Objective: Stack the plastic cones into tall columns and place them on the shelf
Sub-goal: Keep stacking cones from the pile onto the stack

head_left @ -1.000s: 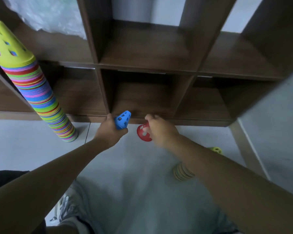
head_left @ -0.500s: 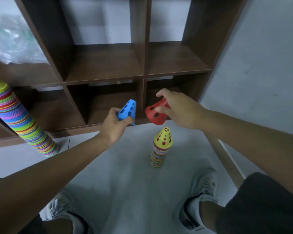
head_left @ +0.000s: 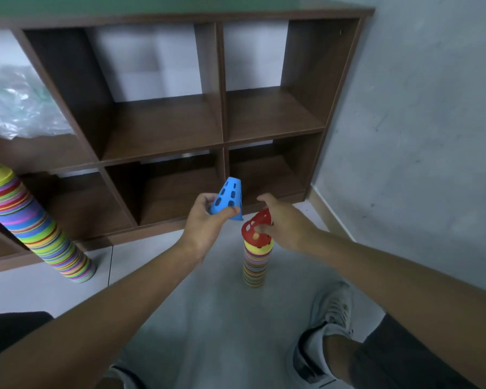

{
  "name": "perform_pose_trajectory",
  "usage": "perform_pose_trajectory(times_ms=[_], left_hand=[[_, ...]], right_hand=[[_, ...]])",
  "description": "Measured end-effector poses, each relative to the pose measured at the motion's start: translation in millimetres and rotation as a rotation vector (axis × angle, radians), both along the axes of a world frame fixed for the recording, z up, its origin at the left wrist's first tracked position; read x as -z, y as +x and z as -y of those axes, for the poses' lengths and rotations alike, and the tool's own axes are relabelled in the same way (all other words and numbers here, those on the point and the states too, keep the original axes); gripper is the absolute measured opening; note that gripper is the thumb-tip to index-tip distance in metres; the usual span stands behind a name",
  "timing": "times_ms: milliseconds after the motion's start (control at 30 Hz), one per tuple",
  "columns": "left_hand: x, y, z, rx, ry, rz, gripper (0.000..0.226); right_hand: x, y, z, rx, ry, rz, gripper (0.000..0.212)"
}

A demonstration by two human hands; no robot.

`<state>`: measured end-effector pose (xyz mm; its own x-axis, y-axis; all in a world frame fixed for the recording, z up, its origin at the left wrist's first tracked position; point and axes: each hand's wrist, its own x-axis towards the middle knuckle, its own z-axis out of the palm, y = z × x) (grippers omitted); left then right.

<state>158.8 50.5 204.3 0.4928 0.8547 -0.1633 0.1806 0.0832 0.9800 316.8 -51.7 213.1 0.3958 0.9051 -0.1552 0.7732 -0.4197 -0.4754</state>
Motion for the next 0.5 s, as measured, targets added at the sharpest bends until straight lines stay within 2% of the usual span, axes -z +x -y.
perform_pose_trajectory(times_ms=[200, 367, 500], left_hand=[[0, 22, 8, 0.007, 0.031, 0.005, 0.048], [10, 37, 13, 0.061, 0.055, -0.021, 0.044], [29, 44, 17, 0.216, 0.135, -0.072, 0.037]], right_hand=[[11, 8, 3, 0.077, 0.020, -0.088, 0.088], [23, 23, 11, 0.101, -0.020, -0.085, 0.086], [37, 39, 20, 0.156, -0.056, -0.108, 0.084]])
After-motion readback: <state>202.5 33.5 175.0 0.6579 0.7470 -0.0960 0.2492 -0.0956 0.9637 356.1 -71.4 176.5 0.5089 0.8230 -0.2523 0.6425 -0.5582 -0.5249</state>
